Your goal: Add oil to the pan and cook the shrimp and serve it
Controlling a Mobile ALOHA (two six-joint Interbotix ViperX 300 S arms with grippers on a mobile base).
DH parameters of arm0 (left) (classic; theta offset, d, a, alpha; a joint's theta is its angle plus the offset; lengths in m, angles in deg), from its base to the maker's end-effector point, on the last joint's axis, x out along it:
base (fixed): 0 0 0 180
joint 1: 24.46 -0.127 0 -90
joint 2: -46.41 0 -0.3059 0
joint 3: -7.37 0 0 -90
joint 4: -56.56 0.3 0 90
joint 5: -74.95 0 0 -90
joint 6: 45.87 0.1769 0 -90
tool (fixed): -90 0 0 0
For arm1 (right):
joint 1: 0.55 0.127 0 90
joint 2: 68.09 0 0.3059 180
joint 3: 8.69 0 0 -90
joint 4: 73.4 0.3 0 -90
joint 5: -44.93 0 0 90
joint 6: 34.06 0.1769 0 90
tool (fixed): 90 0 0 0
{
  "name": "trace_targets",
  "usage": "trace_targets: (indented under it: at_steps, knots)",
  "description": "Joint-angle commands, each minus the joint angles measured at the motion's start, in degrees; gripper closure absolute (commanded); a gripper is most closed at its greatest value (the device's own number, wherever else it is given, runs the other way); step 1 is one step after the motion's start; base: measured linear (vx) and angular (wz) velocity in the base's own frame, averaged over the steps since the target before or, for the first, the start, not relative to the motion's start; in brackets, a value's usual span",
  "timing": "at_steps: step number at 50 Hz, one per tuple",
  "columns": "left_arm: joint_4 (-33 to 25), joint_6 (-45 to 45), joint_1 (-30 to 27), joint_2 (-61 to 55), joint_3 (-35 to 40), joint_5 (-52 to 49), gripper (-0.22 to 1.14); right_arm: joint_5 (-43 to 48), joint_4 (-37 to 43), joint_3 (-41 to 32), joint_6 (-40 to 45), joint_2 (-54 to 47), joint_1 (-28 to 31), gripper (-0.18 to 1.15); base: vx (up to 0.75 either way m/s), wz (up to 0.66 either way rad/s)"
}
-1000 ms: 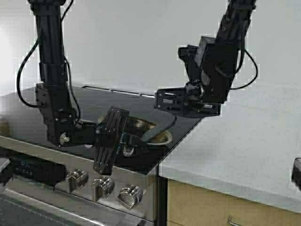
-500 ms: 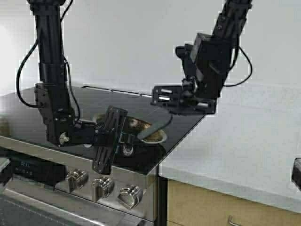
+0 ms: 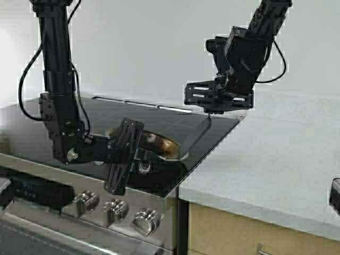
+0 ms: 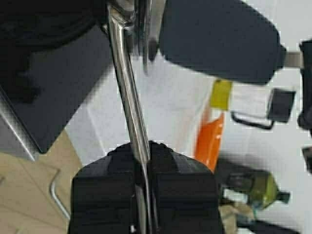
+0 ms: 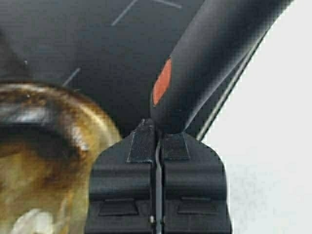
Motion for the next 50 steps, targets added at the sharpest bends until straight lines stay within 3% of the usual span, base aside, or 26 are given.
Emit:
trace_targets:
  at_steps: [1,14,24,36,50]
  knots:
    - [0.88,0.18,0.0,4.13,0.97,0.62,0.89,-0.79,-0.09,-3.6,-0.26,-1.05,0.26,0.9,0.0,0.0]
    - [1.32,0.09,-0.09,4.04,0.97,0.62,0.89,-2.64,0.88,-7.03,-0.18,-3.43,0.26,0.9,0.0,0.0]
    - [1.32,0.09,-0.09,4.04,1.14,0.62,0.89,-3.52,1.05,-3.87,0.44,-4.57,0.35,0.9,0.0,0.0]
    - [2.2,-0.62,0.0,4.04,2.2,0.62,0.89,-3.08,0.53,0.44,8.35,-7.91,2.2,0.9,0.0,0.0]
    - [4.83,-1.23,0.0,4.13,2.37,-2.55,0.89,-4.04,-3.34,-1.49,11.95,-9.76,6.86,0.9,0.0,0.0]
